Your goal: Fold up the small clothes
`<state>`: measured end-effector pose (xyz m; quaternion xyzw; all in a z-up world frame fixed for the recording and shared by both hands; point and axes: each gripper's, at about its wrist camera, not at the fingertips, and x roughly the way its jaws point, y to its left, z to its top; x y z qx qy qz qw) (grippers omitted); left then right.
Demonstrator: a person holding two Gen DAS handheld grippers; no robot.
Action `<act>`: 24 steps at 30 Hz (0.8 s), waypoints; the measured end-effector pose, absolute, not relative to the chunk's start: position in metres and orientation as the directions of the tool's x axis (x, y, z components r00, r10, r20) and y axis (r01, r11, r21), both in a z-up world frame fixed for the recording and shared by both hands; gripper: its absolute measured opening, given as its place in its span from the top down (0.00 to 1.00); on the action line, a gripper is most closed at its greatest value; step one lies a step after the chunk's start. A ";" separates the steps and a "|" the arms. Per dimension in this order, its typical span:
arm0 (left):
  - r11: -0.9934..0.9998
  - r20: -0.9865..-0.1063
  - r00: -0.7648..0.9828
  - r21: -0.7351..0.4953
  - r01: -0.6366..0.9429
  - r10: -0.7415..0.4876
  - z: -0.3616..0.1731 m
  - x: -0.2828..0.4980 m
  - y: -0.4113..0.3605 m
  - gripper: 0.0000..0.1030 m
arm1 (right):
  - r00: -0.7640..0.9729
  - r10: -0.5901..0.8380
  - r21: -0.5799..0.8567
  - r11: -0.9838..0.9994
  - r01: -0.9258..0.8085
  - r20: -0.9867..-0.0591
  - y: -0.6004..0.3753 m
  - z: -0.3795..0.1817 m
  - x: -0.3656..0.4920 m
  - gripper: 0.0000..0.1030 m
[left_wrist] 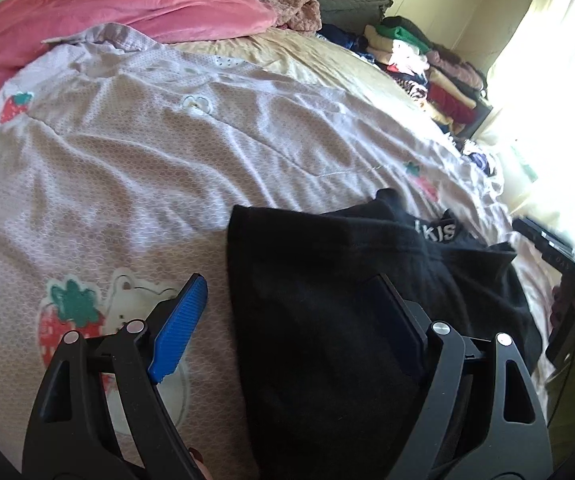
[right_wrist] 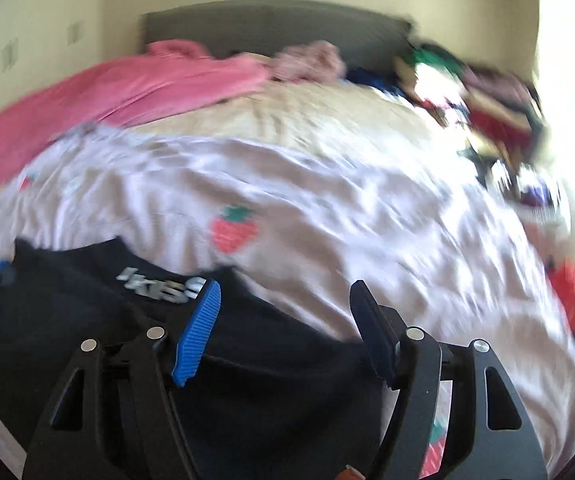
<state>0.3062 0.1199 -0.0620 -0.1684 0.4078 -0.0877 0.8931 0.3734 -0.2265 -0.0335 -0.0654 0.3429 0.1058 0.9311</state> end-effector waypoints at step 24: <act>0.975 -0.621 0.770 -0.220 0.011 -0.149 -0.036 0.307 0.111 0.95 | 0.680 0.180 0.120 0.984 -0.135 -0.711 -0.293 -0.060 0.397 0.99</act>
